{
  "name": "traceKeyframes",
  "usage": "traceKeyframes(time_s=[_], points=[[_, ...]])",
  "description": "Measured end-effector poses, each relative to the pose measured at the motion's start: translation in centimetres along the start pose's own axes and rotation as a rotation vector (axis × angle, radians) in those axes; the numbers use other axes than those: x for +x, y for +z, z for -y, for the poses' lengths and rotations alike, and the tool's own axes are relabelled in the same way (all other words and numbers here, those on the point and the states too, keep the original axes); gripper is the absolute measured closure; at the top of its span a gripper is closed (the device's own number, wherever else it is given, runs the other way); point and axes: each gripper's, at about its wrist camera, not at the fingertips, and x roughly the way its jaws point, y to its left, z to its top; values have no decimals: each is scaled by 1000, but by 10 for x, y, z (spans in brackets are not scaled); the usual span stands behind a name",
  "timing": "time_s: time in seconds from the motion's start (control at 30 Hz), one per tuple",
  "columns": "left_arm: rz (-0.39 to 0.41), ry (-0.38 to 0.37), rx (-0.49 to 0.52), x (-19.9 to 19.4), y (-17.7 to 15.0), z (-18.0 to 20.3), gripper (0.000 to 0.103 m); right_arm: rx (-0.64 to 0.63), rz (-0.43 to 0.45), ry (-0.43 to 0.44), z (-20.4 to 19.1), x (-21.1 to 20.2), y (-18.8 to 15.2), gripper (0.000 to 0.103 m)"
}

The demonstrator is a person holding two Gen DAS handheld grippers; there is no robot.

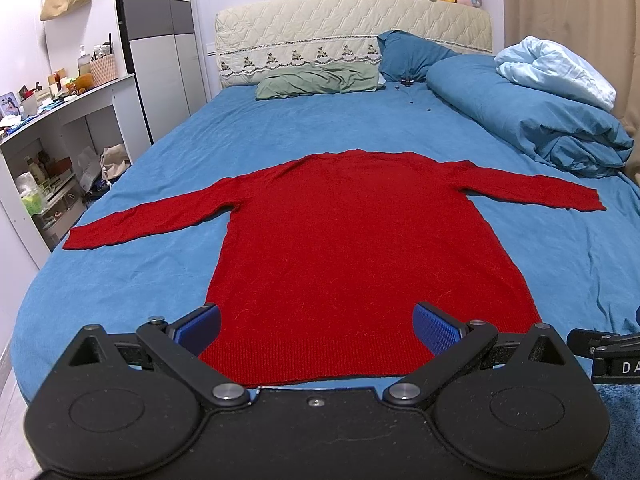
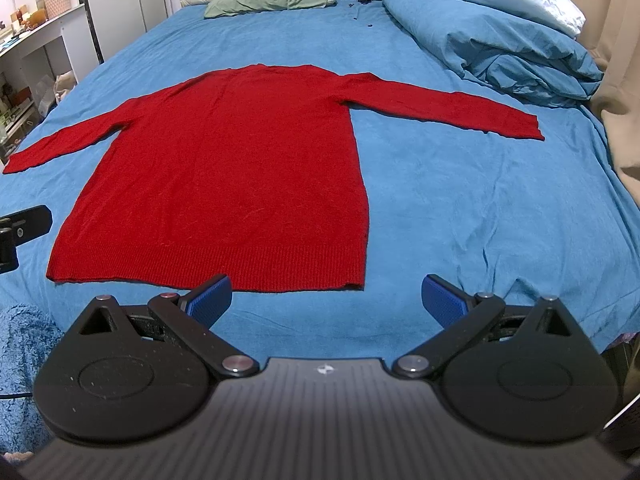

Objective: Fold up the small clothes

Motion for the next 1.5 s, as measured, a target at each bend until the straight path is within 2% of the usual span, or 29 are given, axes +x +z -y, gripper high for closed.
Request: traceKeyframes(time_s=[0.8, 1.0, 1.13, 1.3, 1.4, 1.5], points=[[-4, 4, 6, 0, -1, -1, 0, -1, 0, 4, 0, 1, 2, 0], [4, 44, 5, 2, 7, -7, 0, 19, 16, 13, 8, -3, 9, 0], [47, 45, -7, 3, 39, -14, 0, 64, 64, 20, 25, -4, 34, 0], [134, 18, 18, 28, 104, -8, 0, 149, 141, 26, 69, 12, 87, 0], [136, -24, 21, 69, 144, 5, 0, 210, 186, -4, 104, 39, 120, 0], [93, -135, 2, 122, 175, 20, 0, 277, 217, -32, 145, 79, 144, 0]])
